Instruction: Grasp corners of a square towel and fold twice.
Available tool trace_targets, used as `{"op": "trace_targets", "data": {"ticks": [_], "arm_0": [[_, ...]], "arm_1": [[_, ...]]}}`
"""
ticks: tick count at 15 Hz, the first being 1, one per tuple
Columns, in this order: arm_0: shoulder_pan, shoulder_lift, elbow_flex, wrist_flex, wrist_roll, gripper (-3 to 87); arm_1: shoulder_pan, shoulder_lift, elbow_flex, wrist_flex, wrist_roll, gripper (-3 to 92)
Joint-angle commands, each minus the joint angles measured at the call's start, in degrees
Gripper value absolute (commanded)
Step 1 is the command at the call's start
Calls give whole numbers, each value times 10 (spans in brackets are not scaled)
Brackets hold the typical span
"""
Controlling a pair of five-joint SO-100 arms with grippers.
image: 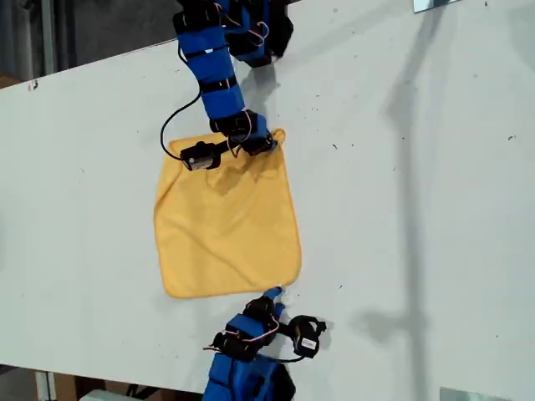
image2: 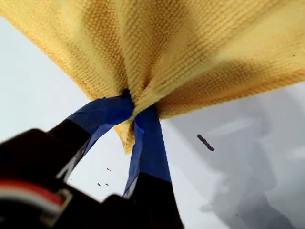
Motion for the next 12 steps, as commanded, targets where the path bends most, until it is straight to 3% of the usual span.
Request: {"op": "trace_targets", "data": {"ticks": [1, 7, 9, 10, 12], "arm_0": [[17, -70, -49, -68, -33, 162], [9, -294, -261, -62, -25, 166], [10, -330, -265, -94, -25, -4], [13, -337, -268, -98, -27, -4], [20, -336, -323, -25, -23, -4]], "arm_1": [[-11, 16, -4, -6, -3, -1], [-18, 22, 0, -8, -6, -1], [-21, 25, 2, -10, -6, -1], [-23, 26, 3, -10, -4, -1], [-46, 38, -19, 10, 12, -1]]}}
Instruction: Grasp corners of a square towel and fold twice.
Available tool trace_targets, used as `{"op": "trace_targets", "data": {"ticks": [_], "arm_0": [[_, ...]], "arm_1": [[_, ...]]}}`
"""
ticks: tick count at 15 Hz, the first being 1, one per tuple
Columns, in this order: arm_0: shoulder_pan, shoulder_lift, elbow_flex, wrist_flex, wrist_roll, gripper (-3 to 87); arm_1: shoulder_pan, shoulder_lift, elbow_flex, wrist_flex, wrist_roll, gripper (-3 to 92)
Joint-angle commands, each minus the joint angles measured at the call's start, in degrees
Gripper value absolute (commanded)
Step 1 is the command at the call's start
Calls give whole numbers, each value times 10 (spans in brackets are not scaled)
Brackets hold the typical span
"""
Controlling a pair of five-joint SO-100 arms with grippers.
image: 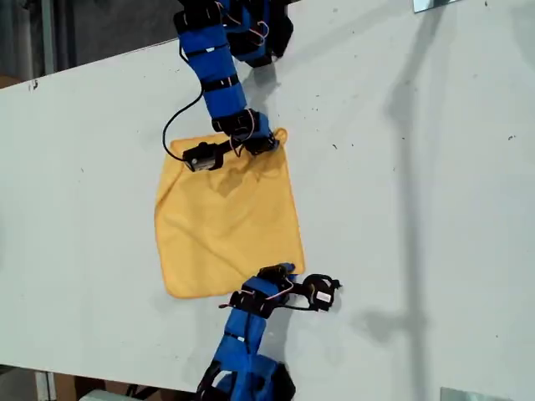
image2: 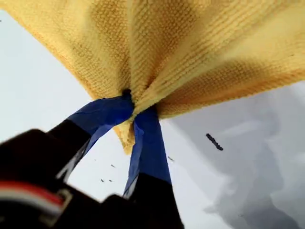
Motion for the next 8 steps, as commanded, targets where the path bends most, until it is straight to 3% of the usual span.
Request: {"op": "trace_targets", "data": {"ticks": [1, 6, 8], "arm_0": [[9, 2, -99, 102, 21, -4], [-41, 15, -339, 294, 203, -4], [-84, 72, -340, 329, 244, -4]], "arm_1": [[-30, 33, -57, 44, 10, -1], [51, 190, -115, 157, -57, -1], [132, 252, -120, 171, -120, -1]]}}
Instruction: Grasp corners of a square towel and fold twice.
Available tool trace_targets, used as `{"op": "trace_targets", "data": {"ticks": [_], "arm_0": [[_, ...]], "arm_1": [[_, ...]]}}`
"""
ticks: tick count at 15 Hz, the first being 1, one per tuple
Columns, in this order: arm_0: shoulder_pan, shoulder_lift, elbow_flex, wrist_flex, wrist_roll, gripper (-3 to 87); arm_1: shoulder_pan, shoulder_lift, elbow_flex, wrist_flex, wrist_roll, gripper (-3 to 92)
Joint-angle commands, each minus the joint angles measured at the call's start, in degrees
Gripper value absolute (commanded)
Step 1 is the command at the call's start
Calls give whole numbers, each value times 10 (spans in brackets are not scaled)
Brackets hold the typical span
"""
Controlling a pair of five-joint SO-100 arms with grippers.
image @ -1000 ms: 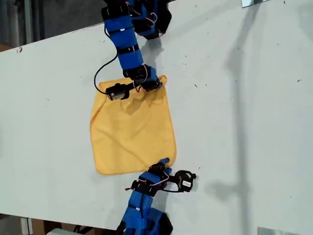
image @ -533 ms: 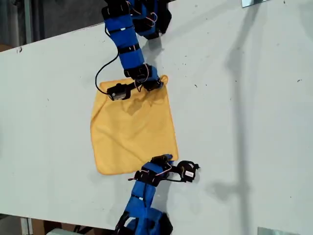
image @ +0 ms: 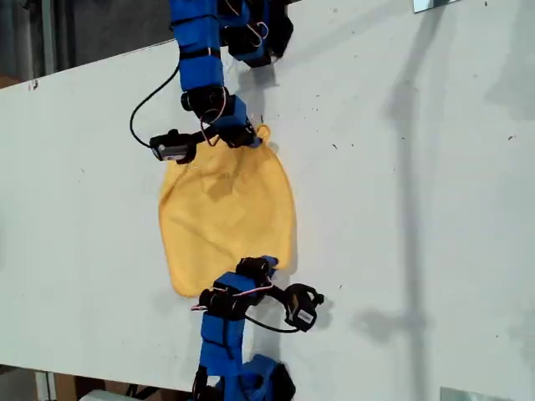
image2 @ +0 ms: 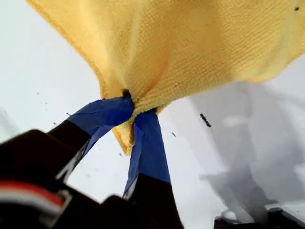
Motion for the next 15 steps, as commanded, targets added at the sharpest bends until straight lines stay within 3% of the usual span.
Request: {"op": "trace_targets", "data": {"ticks": [1, 3, 6, 11, 15], "arm_0": [[-67, 84, -27, 44, 52, -4], [-155, 150, -6, 64, 113, -4], [-325, 189, -3, 72, 217, -4], [-529, 133, 6, 1, 333, -4], [-641, -50, -206, 13, 403, -4]], "arm_1": [[106, 62, -62, 18, -80, -1], [214, 40, -134, 19, -167, -1], [328, -36, -234, -27, -236, -1], [410, -265, -439, -119, -321, -1], [483, -462, -658, -163, -359, -1]]}}
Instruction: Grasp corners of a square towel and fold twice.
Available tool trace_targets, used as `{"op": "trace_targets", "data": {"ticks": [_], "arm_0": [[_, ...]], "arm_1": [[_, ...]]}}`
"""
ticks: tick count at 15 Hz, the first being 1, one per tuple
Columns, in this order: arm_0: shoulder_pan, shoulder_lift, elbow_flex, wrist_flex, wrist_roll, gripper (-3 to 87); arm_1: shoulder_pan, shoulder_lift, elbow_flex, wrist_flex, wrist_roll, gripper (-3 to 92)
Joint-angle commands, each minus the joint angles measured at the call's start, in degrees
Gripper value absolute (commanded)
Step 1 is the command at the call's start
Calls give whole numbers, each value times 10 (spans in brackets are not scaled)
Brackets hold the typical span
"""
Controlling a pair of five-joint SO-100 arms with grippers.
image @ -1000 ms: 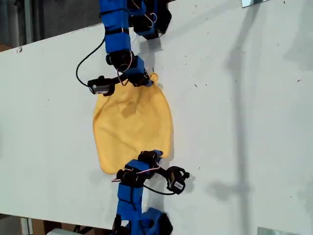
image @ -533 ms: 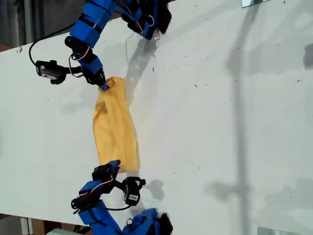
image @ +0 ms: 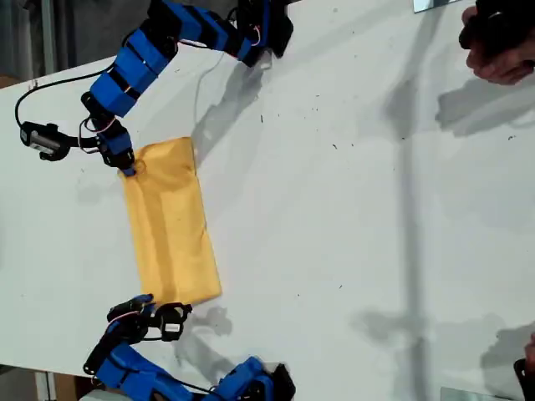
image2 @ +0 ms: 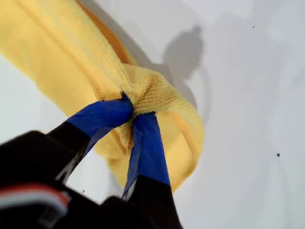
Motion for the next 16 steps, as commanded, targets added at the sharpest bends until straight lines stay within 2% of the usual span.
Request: {"op": "trace_targets", "data": {"ticks": [1, 3, 5, 8, 9, 10, 13, 16], "arm_0": [[-41, -85, -136, 2, 27, -4], [-65, -140, -144, -42, 38, -4], [-82, -188, -167, -60, 46, -4], [-113, -265, -202, -41, 39, -4], [-107, -245, -185, -18, 36, -4], [-84, -194, -142, -20, 33, -4], [-26, -24, 56, -97, 26, -4], [-3, 61, 222, -153, 14, -4]], "arm_1": [[47, -34, -73, -28, -7, -1], [63, -84, -33, -56, -4, -1], [71, -149, -49, -66, -3, -1], [77, -174, -69, -40, -4, -1], [73, -144, -46, -32, -3, -1], [65, -96, -4, -33, -4, -1], [40, 25, 127, -61, -4, -1], [34, 23, 198, -63, -4, -1]]}}
